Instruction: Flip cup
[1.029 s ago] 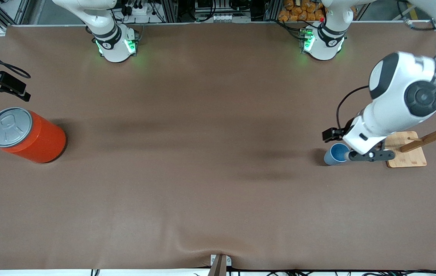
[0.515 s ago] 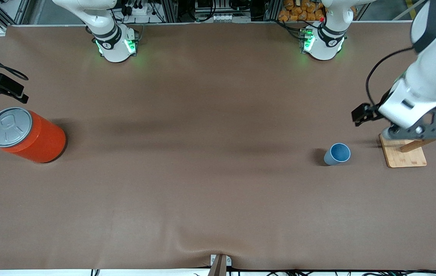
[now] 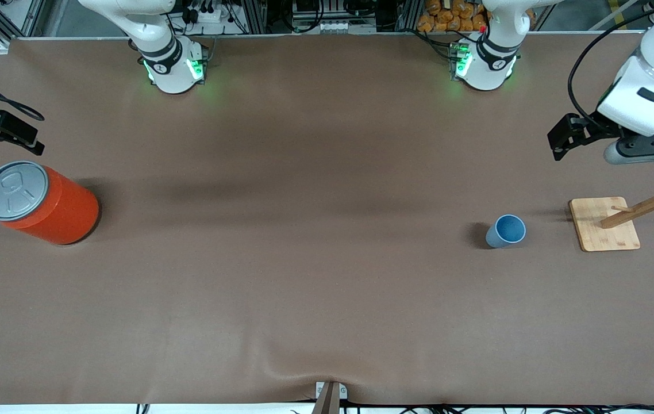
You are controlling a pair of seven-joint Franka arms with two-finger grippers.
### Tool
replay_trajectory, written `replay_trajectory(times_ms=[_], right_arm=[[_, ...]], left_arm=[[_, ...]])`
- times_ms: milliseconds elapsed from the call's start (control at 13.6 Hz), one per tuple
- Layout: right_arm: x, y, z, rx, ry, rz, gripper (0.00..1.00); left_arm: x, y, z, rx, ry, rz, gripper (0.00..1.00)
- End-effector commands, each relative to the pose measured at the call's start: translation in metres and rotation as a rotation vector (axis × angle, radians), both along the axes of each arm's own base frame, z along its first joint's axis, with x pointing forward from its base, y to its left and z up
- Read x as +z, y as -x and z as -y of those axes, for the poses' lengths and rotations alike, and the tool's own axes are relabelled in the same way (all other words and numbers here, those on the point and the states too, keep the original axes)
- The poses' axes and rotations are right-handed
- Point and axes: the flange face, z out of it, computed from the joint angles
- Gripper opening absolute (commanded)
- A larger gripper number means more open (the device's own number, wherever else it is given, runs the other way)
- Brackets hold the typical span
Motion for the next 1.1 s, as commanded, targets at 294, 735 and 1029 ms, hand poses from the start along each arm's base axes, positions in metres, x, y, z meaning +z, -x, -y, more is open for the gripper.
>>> replay_trajectory(times_ms=[294,735,1029], right_arm=[[0.004,0.001,-0.007,-0.004,-0.006,-0.006,1.00],[0.007,0.000,-0.008,-0.001,-0.003,0.002,1.00],[0.012,0.001,-0.003,-0.009,0.002,0.008,1.00]], left_arm=[[-0.003,0.019,-0.062,-0.049,0.028,-0.022,1.00],[-0.009,0.045,-0.058,-0.039,0.085,-0.045,1.00],[0.003,0.039,-0.074,-0.022,0.085,-0.018,1.00]])
